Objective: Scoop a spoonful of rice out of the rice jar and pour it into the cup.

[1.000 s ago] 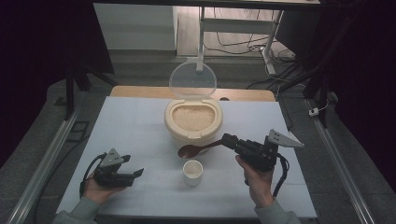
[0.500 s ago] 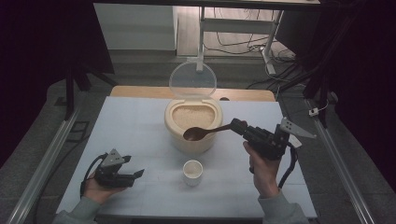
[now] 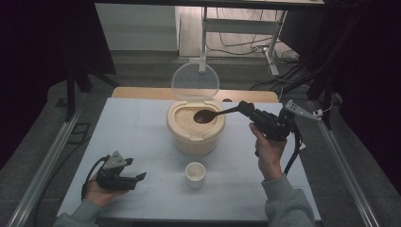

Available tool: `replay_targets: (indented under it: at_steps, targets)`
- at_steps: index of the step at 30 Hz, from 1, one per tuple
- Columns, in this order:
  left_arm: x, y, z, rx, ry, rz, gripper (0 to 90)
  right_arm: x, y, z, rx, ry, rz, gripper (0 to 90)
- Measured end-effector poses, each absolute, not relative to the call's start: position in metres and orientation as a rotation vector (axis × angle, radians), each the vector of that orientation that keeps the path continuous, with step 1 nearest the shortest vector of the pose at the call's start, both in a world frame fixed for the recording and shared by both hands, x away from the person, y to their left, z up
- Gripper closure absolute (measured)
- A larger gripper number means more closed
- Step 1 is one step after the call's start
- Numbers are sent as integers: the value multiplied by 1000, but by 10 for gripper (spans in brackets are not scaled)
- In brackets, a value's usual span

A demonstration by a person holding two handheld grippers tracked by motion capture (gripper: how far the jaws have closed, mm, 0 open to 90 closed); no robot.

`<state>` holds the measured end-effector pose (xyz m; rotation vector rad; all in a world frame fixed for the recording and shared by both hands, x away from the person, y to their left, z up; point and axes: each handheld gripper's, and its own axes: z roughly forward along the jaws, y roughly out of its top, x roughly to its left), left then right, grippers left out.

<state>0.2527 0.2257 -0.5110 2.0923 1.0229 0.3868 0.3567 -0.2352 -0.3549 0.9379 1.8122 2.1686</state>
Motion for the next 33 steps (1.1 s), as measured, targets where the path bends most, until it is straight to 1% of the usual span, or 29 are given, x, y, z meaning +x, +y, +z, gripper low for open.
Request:
replay_targets:
  at_steps: [8,17,24,33]
  targets:
    - [254,226,-511,2094,1025,382,234,372,-234,-351,980,1791,2074,831]
    - [255,226,-512,2095,1028,372,232,376,-221,-347,942,1835,1897,831]
    - [255,226,-513,2102,1027,364,232,382,-210,-352,932,1863,1755,831]
    - [256,226,-513,2105,1028,362,233,381,-193,-356,847,1894,1533,831]
